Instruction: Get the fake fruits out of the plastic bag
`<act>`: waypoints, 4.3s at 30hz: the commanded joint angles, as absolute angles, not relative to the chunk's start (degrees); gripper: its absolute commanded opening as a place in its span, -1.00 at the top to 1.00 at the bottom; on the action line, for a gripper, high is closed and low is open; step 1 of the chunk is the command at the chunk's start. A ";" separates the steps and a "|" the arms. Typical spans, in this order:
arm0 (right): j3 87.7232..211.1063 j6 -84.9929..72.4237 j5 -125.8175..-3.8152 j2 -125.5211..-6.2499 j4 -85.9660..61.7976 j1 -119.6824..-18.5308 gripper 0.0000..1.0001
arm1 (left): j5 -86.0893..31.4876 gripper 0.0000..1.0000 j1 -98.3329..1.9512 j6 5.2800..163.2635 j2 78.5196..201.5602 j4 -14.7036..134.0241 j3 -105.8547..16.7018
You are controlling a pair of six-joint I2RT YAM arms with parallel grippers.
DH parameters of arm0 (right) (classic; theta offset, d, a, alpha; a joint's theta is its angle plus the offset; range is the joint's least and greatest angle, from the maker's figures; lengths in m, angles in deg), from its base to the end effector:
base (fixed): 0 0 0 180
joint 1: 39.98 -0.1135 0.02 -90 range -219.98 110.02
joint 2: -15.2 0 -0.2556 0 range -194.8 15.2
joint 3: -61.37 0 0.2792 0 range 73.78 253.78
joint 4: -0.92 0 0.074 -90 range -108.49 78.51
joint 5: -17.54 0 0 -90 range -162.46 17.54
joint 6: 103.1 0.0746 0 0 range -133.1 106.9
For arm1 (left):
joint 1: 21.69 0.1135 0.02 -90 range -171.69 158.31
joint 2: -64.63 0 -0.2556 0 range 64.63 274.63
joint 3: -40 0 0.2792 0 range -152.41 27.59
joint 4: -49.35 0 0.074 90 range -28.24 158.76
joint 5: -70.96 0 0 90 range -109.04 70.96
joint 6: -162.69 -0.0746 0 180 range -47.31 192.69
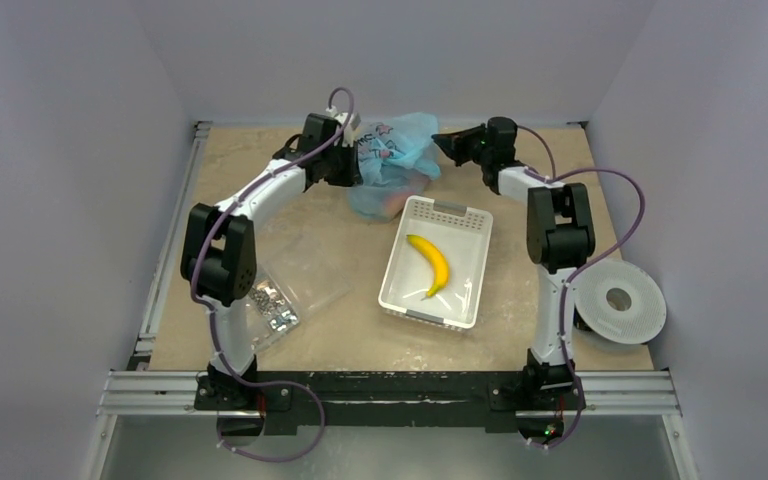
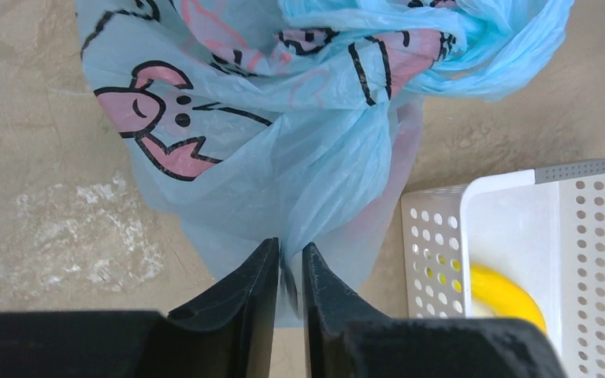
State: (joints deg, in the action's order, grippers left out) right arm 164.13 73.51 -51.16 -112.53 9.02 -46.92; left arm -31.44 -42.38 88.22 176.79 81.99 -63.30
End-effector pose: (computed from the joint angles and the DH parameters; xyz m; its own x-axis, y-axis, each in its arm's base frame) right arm 0.5594 0.0954 0.1561 -0.4739 0.8792 0.0486 0.2605 0.0872 0.9615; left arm 0.4642 -0.1924 0.2099 -0.7299 -0.0039 -0.6835 0.3115 0.8883 -0.3376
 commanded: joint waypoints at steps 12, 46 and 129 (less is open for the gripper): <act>163.26 10.14 -59.31 -97.34 -5.69 -51.84 -0.19 | -21.80 -0.53 -46.70 66.85 166.47 78.71 -66.26; 128.79 -62.57 -42.93 -87.51 42.61 -58.42 -0.44 | -37.95 0.31 -47.97 37.78 192.47 88.59 -91.85; 144.58 -12.75 -39.99 -93.06 35.46 -52.88 1.00 | -44.44 -0.48 -45.84 57.94 191.09 82.81 -94.53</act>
State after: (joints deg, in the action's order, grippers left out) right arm 142.27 -10.68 -42.83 -95.70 35.19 -53.04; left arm -45.76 -45.72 66.36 188.75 74.60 -91.41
